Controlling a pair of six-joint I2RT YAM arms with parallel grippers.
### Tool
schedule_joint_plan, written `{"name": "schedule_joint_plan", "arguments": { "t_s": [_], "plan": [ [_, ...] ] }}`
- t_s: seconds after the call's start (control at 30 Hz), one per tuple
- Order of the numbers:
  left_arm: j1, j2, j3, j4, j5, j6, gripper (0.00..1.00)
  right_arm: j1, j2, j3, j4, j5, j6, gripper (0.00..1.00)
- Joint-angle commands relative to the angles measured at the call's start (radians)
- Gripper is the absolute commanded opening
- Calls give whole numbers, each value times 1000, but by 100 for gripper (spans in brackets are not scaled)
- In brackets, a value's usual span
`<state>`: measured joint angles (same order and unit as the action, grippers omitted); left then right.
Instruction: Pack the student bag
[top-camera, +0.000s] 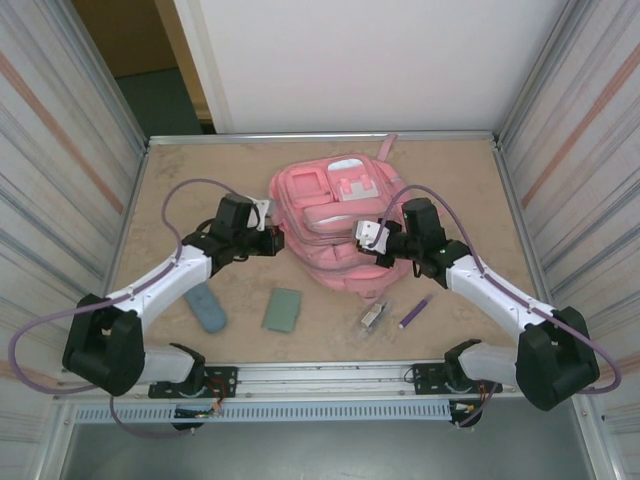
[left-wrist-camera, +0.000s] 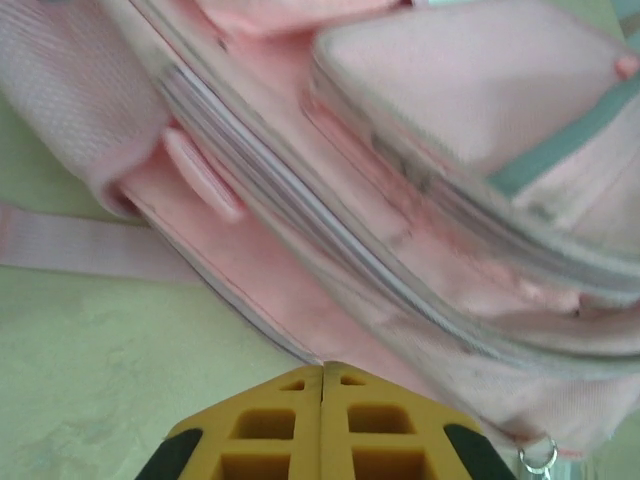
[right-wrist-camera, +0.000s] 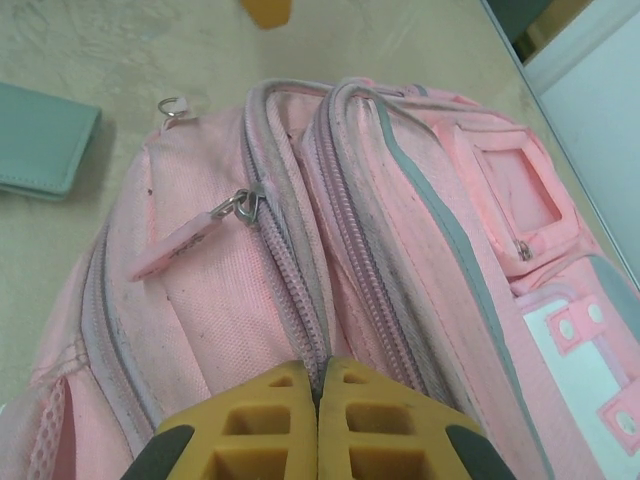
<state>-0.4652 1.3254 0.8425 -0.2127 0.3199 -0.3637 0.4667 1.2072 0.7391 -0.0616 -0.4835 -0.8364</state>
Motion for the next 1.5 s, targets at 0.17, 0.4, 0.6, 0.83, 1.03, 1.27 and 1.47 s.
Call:
{"name": "schedule_joint_plan", "arguments": {
  "t_s": [0.17, 0.4, 0.6, 0.83, 1.03, 1.27, 1.47],
  "plan": [
    [-206, -49, 30, 109, 121, 95, 40, 4, -9, 32, 51, -41, 34, 2],
    [-283, -3, 68, 99, -72, -58, 43, 6, -6, 43, 62, -73, 74, 2],
    [-307, 108, 128, 101, -33, -60, 39, 17, -7, 48, 62, -79, 85, 2],
    [-326, 163, 177, 109, 7, -78, 38, 61, -4, 45, 60, 5, 73, 2],
    [-331, 186, 165, 110, -66, -119, 19, 124, 10, 14, 134, 59, 105, 1],
    [-299, 117, 142, -7, -145, -67, 0, 127, 7, 1, 89, 191, 60, 1],
    [-211, -14, 57, -166, -340, -45, 0, 92, -41, -29, 62, 239, -1, 0]
  ]
}}
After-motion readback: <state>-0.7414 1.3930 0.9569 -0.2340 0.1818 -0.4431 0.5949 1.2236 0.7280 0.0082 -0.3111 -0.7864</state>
